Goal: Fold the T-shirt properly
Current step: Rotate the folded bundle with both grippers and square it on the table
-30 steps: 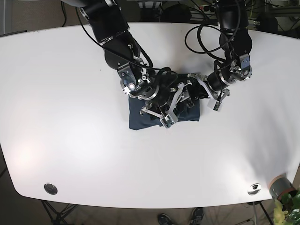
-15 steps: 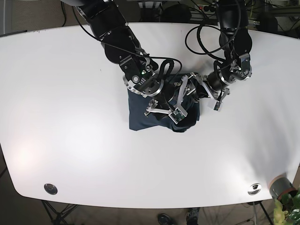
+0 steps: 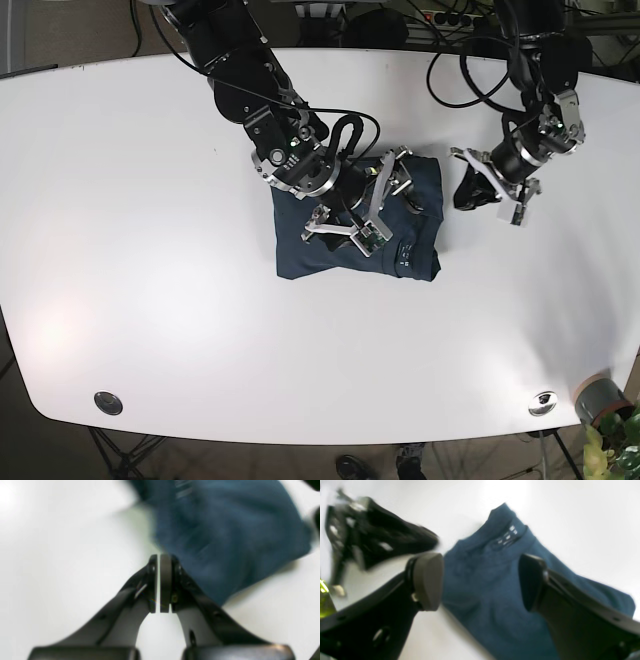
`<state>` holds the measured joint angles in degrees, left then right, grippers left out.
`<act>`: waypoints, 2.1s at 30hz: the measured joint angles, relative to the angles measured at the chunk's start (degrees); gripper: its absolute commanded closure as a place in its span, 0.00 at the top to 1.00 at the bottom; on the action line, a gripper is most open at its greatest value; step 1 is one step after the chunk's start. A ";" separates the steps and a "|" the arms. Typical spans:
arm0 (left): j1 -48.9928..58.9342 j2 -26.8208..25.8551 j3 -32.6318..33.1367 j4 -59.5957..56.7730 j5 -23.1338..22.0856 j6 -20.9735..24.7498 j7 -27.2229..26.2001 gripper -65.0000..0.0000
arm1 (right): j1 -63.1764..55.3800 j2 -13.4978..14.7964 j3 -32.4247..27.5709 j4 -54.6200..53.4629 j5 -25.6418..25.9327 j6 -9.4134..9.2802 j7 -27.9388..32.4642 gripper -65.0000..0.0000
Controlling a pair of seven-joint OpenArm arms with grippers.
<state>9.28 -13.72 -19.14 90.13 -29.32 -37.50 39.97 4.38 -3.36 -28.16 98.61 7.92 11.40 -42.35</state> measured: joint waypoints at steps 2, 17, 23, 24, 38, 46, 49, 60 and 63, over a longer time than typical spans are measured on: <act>0.52 -1.20 -0.76 0.20 0.46 0.13 0.76 0.00 | -0.09 -0.13 2.32 -0.09 -0.17 -0.04 -0.35 0.68; -5.55 -1.97 14.99 7.02 10.49 -0.02 0.15 0.00 | 8.94 0.09 17.53 -10.54 -0.39 -0.63 0.13 0.27; -5.97 4.90 16.33 6.95 19.78 0.13 0.13 0.00 | 13.84 0.04 19.98 -22.12 -0.20 -0.24 2.45 0.27; -5.92 5.68 16.35 6.82 20.74 0.00 0.15 0.00 | 14.56 0.22 20.00 -24.39 -0.48 -0.35 4.76 0.27; -3.85 4.37 16.63 -1.92 21.24 -0.31 -2.01 0.00 | 15.30 1.46 19.96 -41.72 -0.20 0.37 18.86 0.27; -11.56 3.52 16.46 -13.09 18.25 -1.33 -5.07 0.00 | 9.84 3.28 19.96 -34.40 -0.17 3.19 18.47 0.27; -15.34 3.15 16.61 -17.27 17.64 -1.60 -5.46 0.00 | 7.54 4.09 20.17 -31.08 -0.42 3.21 18.16 0.27; -30.62 2.29 30.60 -32.87 19.78 -0.04 -7.69 0.00 | -2.67 6.27 20.15 -19.26 -0.31 3.54 18.27 0.27; -33.77 2.43 34.18 -36.37 19.78 -0.04 -9.94 0.00 | -4.52 6.23 20.20 -16.90 -0.50 3.41 16.52 0.27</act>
<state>-24.49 -11.29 15.05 53.76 -9.54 -37.54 30.02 -0.14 2.87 -7.97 81.71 7.42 14.81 -25.82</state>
